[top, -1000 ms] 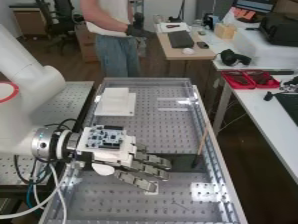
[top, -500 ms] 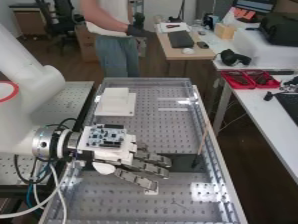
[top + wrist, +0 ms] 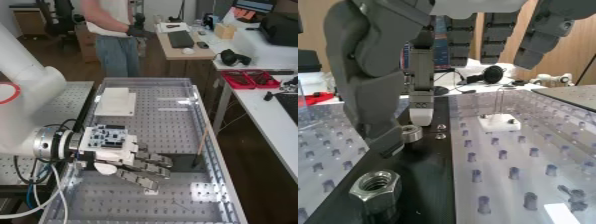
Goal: Grab the bearing and place it in the white container
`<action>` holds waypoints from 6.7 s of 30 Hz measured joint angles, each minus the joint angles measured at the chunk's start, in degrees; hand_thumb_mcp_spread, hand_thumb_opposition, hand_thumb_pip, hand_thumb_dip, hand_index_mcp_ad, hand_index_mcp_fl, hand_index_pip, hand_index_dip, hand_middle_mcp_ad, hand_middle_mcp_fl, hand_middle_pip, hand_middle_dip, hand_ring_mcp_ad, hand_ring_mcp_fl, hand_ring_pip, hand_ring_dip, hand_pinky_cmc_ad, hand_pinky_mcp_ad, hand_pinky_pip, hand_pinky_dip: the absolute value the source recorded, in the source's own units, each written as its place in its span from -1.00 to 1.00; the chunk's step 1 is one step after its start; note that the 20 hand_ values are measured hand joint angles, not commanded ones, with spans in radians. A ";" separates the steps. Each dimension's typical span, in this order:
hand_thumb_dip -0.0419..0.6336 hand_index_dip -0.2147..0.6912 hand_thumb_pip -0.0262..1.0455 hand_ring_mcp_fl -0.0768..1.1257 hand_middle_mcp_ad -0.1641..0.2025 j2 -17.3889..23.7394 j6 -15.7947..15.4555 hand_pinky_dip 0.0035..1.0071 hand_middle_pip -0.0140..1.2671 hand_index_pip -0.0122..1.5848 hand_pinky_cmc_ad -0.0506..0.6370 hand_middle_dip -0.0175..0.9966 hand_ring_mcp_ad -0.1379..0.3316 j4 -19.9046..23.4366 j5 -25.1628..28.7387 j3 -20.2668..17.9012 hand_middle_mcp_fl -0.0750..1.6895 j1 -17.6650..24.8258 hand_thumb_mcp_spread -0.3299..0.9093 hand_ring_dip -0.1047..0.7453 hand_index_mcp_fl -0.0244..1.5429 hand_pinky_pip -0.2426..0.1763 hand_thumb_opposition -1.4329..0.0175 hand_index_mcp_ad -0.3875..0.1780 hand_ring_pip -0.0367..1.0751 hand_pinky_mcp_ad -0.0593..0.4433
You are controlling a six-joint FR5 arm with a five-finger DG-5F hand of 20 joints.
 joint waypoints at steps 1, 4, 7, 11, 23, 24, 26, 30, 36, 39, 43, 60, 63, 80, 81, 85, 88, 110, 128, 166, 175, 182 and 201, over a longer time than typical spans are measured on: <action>-0.08 0.09 -0.11 -0.87 0.21 -0.02 0.02 -0.72 -0.77 0.55 0.16 -0.59 0.09 0.00 -0.04 0.05 -0.91 -0.01 0.38 -0.50 -0.65 -0.20 -0.19 -0.06 -0.76 0.15; -0.08 0.09 -0.11 -0.87 0.23 -0.09 -0.08 -0.72 -0.77 0.55 0.16 -0.59 0.08 -0.22 -0.13 0.21 -0.91 -0.05 0.38 -0.50 -0.63 -0.20 -0.19 -0.06 -0.76 0.15; -0.08 0.08 -0.11 -0.87 0.21 -0.23 -0.18 -0.72 -0.77 0.55 0.16 -0.59 0.08 -0.39 -0.27 0.36 -0.91 -0.12 0.39 -0.50 -0.62 -0.20 -0.19 -0.09 -0.76 0.15; -0.08 0.08 -0.11 -0.87 0.21 -0.32 -0.33 -0.72 -0.77 0.55 0.16 -0.59 0.08 -0.51 -0.44 0.45 -0.91 -0.19 0.39 -0.50 -0.60 -0.20 -0.19 -0.10 -0.76 0.15; -0.08 0.08 -0.12 -0.87 0.21 -0.64 -0.76 -0.72 -0.77 0.55 0.16 -0.59 0.08 -0.83 -0.77 0.90 -0.90 -0.30 0.39 -0.50 -0.60 -0.20 -0.19 -0.10 -0.76 0.15; -0.08 0.08 -0.12 -0.87 0.21 -0.68 -0.78 -0.71 -0.77 0.55 0.16 -0.59 0.08 -0.89 -0.80 0.97 -0.91 -0.31 0.39 -0.50 -0.60 -0.20 -0.19 -0.10 -0.76 0.15; -0.08 0.08 -0.12 -0.87 0.21 -0.74 -0.71 -0.70 -0.77 0.55 0.17 -0.59 0.08 -0.94 -0.84 1.07 -0.91 -0.32 0.37 -0.50 -0.60 -0.20 -0.19 -0.10 -0.76 0.15; -0.08 0.06 -0.12 -0.87 0.21 -0.85 -0.82 -0.70 -0.77 0.54 0.16 -0.59 0.08 -1.11 -1.01 1.36 -0.91 -0.39 0.41 -0.50 -0.60 -0.20 -0.19 -0.10 -0.76 0.15; -0.08 0.06 -0.12 -0.87 0.21 -0.78 -0.89 -0.70 -0.77 0.54 0.17 -0.59 0.08 -1.24 -1.22 1.47 -0.91 -0.51 0.41 -0.50 -0.58 -0.20 -0.19 -0.10 -0.76 0.15; -0.08 0.06 -0.12 -0.87 0.21 -0.71 -0.90 -0.70 -0.77 0.55 0.16 -0.59 0.08 -1.22 -1.41 1.44 -0.91 -0.51 0.41 -0.50 -0.56 -0.20 -0.19 -0.10 -0.76 0.15; -0.08 0.03 -0.12 -0.87 0.23 -0.72 -0.98 -0.70 -0.77 0.60 0.16 -0.59 0.08 -1.14 -1.48 1.36 -0.90 -0.47 0.43 -0.50 -0.52 -0.20 -0.20 -0.11 -0.76 0.15; -0.09 0.03 -0.13 -0.87 0.23 -0.97 -1.09 -0.70 -0.76 0.62 0.16 -0.59 0.08 -0.93 -1.35 1.17 -0.90 -0.43 0.44 -0.50 -0.52 -0.19 -0.20 -0.10 -0.76 0.15; -0.09 0.03 -0.13 -0.87 0.23 -0.99 -0.96 -0.70 -0.76 0.63 0.16 -0.59 0.08 -0.76 -1.33 1.14 -0.91 -0.41 0.44 -0.50 -0.53 -0.19 -0.20 -0.10 -0.76 0.15; -0.09 0.03 -0.18 -0.87 0.22 0.58 0.11 -0.70 -0.76 0.63 0.17 -0.59 0.08 0.16 -1.82 1.20 -0.90 -0.27 0.49 -0.50 -0.42 -0.13 -0.30 -0.10 -0.75 0.17; -0.09 0.03 -0.18 -0.87 0.22 0.93 0.24 -0.70 -0.76 0.63 0.17 -0.59 0.08 0.22 -1.83 1.19 -0.90 -0.24 0.49 -0.50 -0.42 -0.13 -0.30 -0.10 -0.75 0.17; -0.09 0.03 -0.18 -0.87 0.22 2.41 0.68 -0.70 -0.76 0.63 0.16 -0.59 0.08 0.37 -1.91 1.03 -0.90 0.03 0.49 -0.50 -0.42 -0.13 -0.30 -0.11 -0.76 0.17; -0.09 0.03 -0.18 -0.87 0.22 3.74 0.56 -0.70 -0.76 0.63 0.16 -0.59 0.08 0.20 -1.91 0.85 -0.90 0.41 0.49 -0.50 -0.42 -0.13 -0.30 -0.10 -0.75 0.17; -0.09 0.03 -0.18 -0.87 0.21 16.45 -2.34 -0.70 -0.76 0.62 0.16 -0.59 0.09 -4.77 14.19 -5.10 -0.90 13.43 0.51 -0.50 -0.42 -0.13 -0.30 -0.10 -0.76 0.15; -0.09 0.03 -0.18 -0.87 0.19 23.59 -1.02 -0.69 -0.76 0.60 0.16 -0.59 0.06 -8.44 39.05 -10.05 -0.90 33.73 0.55 -0.50 -0.42 -0.13 -0.30 -0.17 -0.75 0.17; -0.09 0.03 -0.18 -0.86 0.19 25.31 5.26 -0.69 -0.76 0.60 0.17 -0.58 0.07 -4.40 44.11 -22.04 -0.87 50.35 0.55 -0.49 -0.42 -0.04 -0.30 -0.17 -0.75 0.17; -0.08 0.04 -0.24 -0.86 0.20 23.32 8.10 -0.69 -0.76 0.53 0.17 -0.58 0.07 -4.81 45.59 -21.98 -0.87 49.91 0.55 -0.49 -0.41 -0.04 -0.30 -0.26 -0.75 0.17; -0.08 0.02 -0.12 -0.86 0.22 23.64 9.45 -0.69 -0.76 0.34 0.17 -0.58 0.07 -7.90 46.09 -21.91 -0.90 49.63 0.42 -0.49 -0.62 -0.04 -0.19 -0.33 -0.75 0.17; -0.11 0.01 -0.05 -0.87 0.22 35.86 5.98 -0.69 -0.76 -0.23 0.16 -0.57 0.08 -10.06 45.73 -20.23 -0.90 44.09 0.19 -0.49 -0.88 -0.13 -0.11 -0.30 -0.76 0.23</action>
